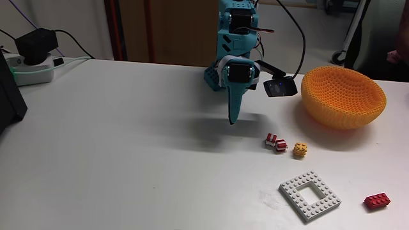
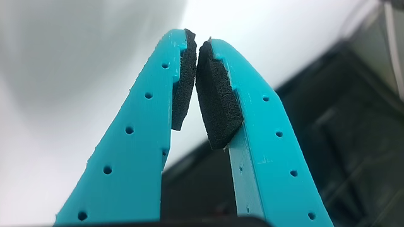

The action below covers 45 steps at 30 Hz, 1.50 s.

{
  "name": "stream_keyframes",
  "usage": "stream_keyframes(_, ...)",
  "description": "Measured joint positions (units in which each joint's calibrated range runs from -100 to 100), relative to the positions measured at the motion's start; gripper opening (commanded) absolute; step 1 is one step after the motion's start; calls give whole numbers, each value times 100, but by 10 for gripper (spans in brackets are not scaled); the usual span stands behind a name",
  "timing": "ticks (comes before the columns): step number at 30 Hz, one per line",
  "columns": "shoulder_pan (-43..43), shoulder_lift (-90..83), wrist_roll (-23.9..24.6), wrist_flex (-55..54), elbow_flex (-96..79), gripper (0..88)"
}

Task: Pick only small cubed objects and place them into the bowl

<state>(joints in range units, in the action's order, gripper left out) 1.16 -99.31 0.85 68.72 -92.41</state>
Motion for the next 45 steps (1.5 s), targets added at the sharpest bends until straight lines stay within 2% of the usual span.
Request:
stream_keyframes(4, 290, 0, 44, 0, 0, 10)
stream_keyframes(11, 193, 0, 73, 0, 0, 7)
stream_keyframes(21, 600, 0, -39, 0, 0, 5)
stream_keyframes(27, 542, 10, -39, 55, 0, 4)
stream_keyframes(40, 551, 571, 283, -122, 0, 1)
stream_keyframes(45, 561, 1407, -151, -466, 246, 1)
